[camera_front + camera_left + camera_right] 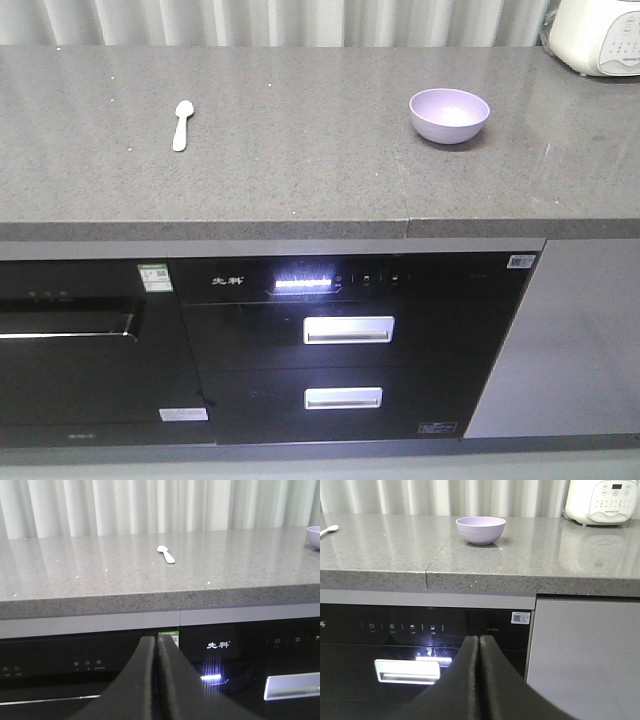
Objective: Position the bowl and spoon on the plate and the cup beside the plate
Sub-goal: 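Drive closer and stop facing the pale green spoon and lilac bowl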
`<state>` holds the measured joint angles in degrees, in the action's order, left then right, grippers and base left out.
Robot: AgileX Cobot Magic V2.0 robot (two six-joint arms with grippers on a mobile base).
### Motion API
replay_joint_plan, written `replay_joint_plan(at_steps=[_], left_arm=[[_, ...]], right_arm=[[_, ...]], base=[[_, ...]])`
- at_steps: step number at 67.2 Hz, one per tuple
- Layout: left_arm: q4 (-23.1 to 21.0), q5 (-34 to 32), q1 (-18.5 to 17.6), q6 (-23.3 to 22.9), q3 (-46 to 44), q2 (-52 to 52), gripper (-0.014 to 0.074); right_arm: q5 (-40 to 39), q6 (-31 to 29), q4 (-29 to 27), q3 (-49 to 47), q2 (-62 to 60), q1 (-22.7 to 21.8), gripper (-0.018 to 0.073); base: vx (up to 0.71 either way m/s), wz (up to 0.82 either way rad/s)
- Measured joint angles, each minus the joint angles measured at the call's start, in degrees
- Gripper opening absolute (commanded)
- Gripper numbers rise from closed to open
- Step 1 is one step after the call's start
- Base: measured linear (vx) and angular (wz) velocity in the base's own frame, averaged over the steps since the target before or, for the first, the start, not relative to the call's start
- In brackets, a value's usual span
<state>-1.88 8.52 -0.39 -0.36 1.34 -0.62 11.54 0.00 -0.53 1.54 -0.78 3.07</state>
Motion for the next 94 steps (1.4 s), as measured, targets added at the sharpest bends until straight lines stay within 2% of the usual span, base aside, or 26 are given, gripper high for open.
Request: replay_joint_plan(at_steps=[94], left_arm=[[0.0,0.0,0.0,0.0,0.0,0.0,-0.0006]], right_arm=[[0.0,0.0,0.0,0.0,0.0,0.0,-0.0011]], base=[[0.17,-0.01]])
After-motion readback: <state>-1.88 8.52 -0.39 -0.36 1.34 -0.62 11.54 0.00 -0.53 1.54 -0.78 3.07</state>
